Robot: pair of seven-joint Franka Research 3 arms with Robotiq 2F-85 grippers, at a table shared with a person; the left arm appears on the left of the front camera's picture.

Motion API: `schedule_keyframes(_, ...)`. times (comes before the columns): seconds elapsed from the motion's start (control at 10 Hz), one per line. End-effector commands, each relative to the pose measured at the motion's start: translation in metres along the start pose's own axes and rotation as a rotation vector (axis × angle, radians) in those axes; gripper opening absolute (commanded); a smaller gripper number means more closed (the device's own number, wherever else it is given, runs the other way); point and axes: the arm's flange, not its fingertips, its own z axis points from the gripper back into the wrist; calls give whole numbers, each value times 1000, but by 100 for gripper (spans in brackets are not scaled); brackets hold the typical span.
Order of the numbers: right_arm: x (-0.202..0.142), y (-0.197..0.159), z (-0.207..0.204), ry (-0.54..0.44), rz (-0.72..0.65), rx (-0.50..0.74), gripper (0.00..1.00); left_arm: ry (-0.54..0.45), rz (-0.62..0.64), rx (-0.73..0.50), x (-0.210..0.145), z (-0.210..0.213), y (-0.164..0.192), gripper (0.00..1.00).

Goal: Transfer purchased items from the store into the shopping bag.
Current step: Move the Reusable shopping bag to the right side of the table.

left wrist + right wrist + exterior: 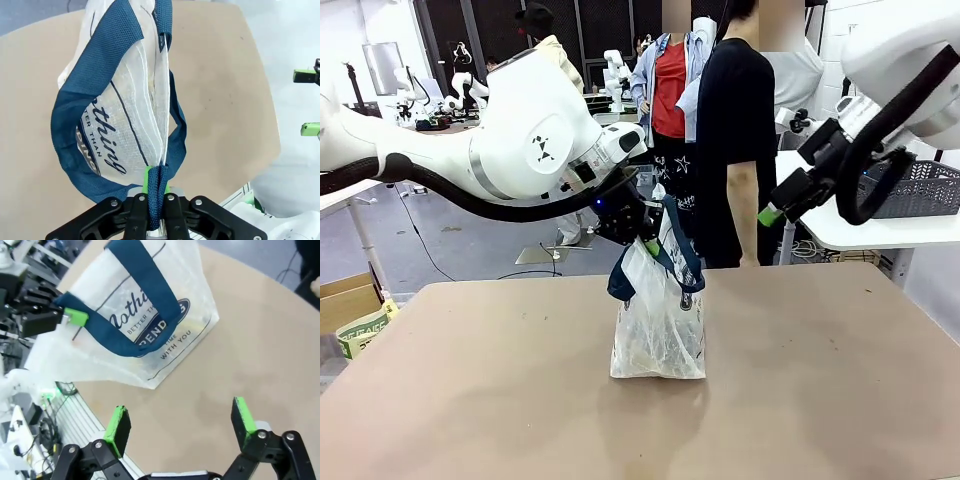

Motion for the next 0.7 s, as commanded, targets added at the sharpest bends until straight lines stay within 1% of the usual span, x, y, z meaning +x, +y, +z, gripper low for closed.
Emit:
schedule_keyframes(0.0,6,4,0,19,-5,-13,100,-2,2,-7,0,3,1,0)
schedule_keyframes(0.6,6,4,0,19,-5,-13,100,0,0,0,0,0,0,0)
